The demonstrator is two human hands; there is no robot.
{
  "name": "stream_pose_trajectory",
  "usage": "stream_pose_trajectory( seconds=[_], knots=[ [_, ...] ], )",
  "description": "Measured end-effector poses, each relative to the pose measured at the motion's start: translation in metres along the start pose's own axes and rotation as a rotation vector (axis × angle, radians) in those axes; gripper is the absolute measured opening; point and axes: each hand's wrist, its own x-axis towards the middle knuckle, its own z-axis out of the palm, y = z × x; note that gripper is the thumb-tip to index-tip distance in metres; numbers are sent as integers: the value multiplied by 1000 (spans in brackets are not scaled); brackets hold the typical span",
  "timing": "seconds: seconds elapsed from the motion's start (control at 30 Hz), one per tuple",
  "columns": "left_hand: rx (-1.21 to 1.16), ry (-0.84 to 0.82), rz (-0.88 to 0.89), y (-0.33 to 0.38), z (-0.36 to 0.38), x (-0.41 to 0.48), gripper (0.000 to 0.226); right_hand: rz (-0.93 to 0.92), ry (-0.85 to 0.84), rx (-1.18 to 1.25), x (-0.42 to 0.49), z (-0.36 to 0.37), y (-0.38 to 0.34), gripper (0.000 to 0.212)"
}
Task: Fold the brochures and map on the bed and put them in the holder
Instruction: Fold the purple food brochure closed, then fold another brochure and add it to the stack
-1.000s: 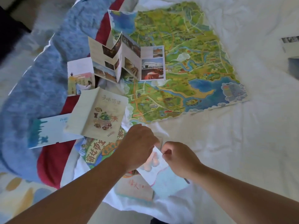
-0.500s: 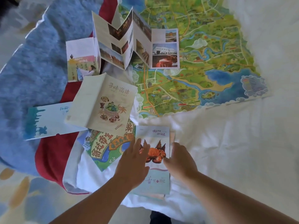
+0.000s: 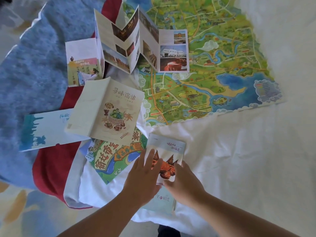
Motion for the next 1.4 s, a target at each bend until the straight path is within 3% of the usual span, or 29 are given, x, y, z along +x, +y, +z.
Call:
stream_pose_trajectory(
  seconds=[0.33, 0.6, 0.77, 0.83, 0.9, 0.97, 1.13, 1.2, 1.3, 1.4],
  knots=[
    [38, -9, 16, 10, 5, 0, 90, -204, 31, -354, 12, 2, 16, 88],
    [-54, -32, 0, 11, 21, 5, 72, -204, 12, -512, 26, 16, 23, 101],
    [-83, -38, 51, 13, 17, -12, 96, -178, -9, -537, 29, 19, 22, 104],
    [-41, -21, 71, 15, 25, -18, 83, -173, -26, -555, 30, 19, 22, 110],
    [-27, 11, 79, 16, 31, -19, 67, -166, -35, -571, 30, 18, 21, 110],
    [-24, 1, 64, 18, 31, -18, 66, -155, -37, -577, 30, 17, 19, 107],
    [-57, -178, 81, 20, 9, -15, 101, -155, -48, -596, 29, 15, 16, 103],
    [-58, -168, 99, 18, -6, -11, 87, -170, -68, -578, 30, 13, 20, 103],
    [-334, -105, 9, 6, -30, -1, 56, -230, -74, -511, 32, 3, 23, 97],
    [-387, -13, -186, -20, -49, 15, 54, -264, -45, -444, 32, -17, 20, 86]
  ],
)
